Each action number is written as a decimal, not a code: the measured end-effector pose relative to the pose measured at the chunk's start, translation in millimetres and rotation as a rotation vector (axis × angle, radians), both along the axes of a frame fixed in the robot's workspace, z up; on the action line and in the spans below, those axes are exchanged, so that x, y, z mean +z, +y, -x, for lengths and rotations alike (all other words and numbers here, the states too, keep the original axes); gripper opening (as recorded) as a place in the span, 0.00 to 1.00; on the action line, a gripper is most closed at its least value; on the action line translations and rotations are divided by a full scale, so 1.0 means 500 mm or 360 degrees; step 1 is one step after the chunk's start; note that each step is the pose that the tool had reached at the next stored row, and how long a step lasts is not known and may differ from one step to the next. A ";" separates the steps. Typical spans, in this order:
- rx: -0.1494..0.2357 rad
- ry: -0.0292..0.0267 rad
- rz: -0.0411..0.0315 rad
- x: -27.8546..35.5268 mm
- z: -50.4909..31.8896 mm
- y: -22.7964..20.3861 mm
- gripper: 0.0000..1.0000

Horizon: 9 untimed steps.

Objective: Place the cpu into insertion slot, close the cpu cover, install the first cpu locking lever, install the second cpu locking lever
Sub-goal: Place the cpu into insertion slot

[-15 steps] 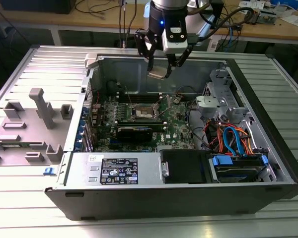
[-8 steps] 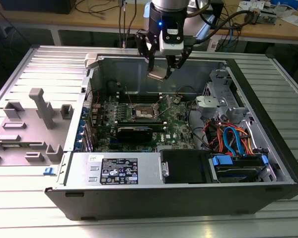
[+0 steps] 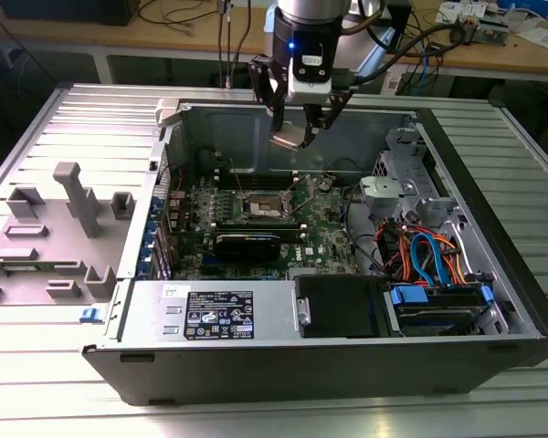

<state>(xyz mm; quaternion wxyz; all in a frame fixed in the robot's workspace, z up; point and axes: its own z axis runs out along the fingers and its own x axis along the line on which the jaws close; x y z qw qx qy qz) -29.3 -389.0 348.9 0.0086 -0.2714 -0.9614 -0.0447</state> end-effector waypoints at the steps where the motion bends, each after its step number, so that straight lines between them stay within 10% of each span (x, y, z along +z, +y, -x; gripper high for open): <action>1: -0.0006 0.00001 0.0000 -0.001 0.001 0.0000 0.54; 9: -0.0027 0.00006 0.0000 -0.002 0.002 0.0000 0.54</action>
